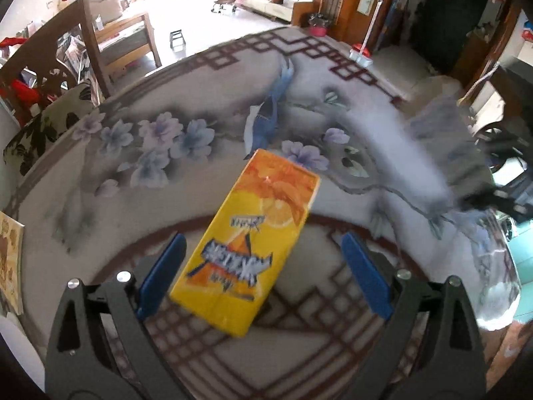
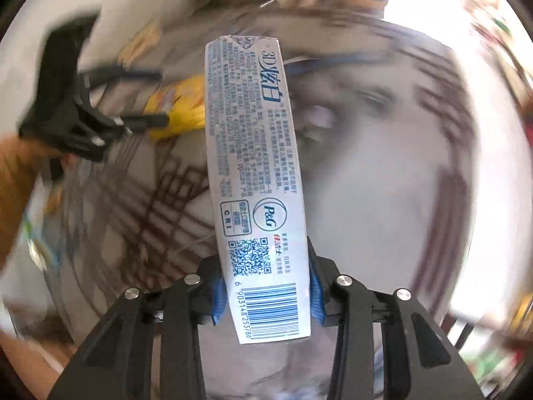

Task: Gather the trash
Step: 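Grasp the white toothpaste box with the right tool while the left tool grasps the yellow drink carton, then carry the toothpaste box with the right tool while the left tool carries the carton over the bucket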

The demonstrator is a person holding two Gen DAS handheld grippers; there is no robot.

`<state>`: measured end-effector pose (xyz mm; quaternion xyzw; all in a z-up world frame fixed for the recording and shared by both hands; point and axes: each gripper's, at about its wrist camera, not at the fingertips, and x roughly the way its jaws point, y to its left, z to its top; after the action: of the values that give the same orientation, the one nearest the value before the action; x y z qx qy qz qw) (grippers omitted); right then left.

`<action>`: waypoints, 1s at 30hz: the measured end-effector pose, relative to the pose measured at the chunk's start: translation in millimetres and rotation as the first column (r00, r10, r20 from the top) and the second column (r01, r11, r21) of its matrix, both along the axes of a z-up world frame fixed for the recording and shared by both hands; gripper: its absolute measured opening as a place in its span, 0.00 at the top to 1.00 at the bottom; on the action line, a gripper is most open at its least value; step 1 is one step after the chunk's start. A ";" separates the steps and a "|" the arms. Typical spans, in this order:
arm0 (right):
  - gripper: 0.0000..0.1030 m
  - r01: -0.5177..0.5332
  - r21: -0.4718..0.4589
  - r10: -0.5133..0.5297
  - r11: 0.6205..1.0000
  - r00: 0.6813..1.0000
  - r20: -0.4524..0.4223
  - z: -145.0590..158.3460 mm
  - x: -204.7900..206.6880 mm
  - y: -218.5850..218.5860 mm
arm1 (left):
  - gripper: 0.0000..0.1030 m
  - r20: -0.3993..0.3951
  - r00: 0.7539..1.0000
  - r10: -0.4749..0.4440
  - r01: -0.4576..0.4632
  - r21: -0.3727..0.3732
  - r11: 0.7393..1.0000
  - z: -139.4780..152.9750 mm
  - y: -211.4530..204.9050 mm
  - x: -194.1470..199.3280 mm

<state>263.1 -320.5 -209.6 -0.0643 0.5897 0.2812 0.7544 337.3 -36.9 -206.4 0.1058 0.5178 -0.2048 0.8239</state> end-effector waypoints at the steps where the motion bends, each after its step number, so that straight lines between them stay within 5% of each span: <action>1: 0.63 0.055 0.036 -0.055 0.998 0.998 0.000 1.1 -13.9 -9.7 | 0.10 -0.003 1.000 0.014 -0.014 0.008 1.000 -4.4 -1.8 3.9; 6: 0.63 0.190 0.124 -0.190 0.974 0.982 -0.006 9.6 -52.3 -8.0 | 0.11 -0.015 0.995 0.095 -0.094 0.027 0.995 -18.1 -4.0 13.4; 11: 0.63 0.329 0.086 -0.336 0.940 0.939 0.081 37.0 -60.4 5.6 | 0.41 0.044 0.982 0.183 -0.183 -0.007 0.983 -9.9 -7.6 -2.8; 16: 0.63 0.360 0.054 -0.364 0.931 0.919 0.152 53.7 -75.5 4.0 | 0.41 0.112 0.950 0.291 -0.277 -0.126 0.953 25.3 -13.5 -49.0; 30: 0.63 0.392 0.090 -0.400 0.916 0.866 0.299 110.4 -151.3 -18.5 | 0.41 0.160 0.886 0.435 -0.390 -0.252 0.886 111.8 -56.0 -188.4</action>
<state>111.8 -339.0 -99.2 0.0245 0.4602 0.1147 0.8800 149.0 -92.9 -94.6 -0.0749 0.4126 -0.0656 0.9055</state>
